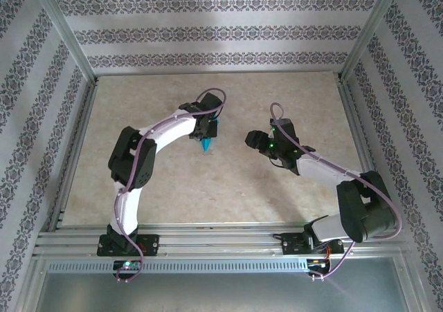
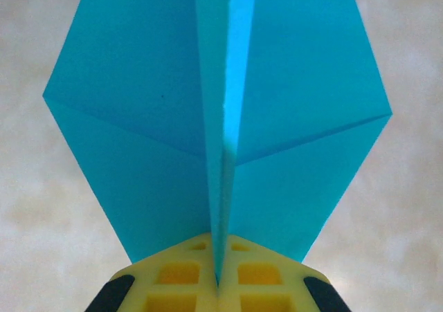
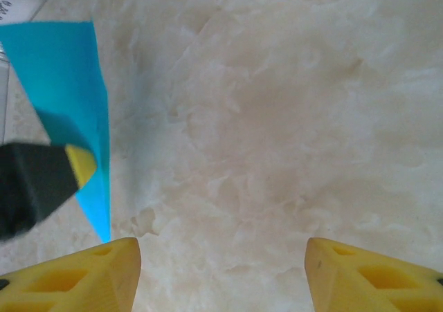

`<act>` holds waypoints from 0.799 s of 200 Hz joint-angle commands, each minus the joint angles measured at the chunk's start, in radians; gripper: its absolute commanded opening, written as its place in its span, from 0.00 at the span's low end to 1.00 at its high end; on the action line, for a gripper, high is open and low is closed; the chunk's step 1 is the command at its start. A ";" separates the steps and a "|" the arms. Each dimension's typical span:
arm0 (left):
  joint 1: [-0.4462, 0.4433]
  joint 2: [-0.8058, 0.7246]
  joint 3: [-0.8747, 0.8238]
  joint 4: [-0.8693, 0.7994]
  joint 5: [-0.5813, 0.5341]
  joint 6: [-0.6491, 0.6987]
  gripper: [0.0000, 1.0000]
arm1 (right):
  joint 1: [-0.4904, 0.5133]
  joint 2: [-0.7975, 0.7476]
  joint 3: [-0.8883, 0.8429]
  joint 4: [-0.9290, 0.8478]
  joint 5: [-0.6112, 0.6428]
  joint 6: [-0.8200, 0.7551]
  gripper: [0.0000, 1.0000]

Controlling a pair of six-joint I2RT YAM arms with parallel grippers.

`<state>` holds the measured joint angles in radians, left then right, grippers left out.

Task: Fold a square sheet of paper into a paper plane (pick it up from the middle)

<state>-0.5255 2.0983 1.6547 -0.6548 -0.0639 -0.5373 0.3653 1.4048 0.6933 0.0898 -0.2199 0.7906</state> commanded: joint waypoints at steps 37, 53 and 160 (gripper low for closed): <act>0.048 0.226 0.329 -0.159 -0.016 0.065 0.06 | -0.025 -0.010 -0.017 -0.024 0.010 -0.051 0.70; 0.050 0.272 0.397 -0.200 -0.016 0.069 0.07 | -0.031 -0.012 -0.018 -0.025 0.005 -0.053 0.70; 0.053 0.399 0.527 -0.299 -0.023 0.019 0.24 | -0.039 -0.011 -0.033 -0.020 -0.021 -0.050 0.71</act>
<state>-0.4820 2.4668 2.1559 -0.8761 -0.0647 -0.5018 0.3382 1.4048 0.6777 0.0742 -0.2268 0.7547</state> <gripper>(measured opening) 0.222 0.707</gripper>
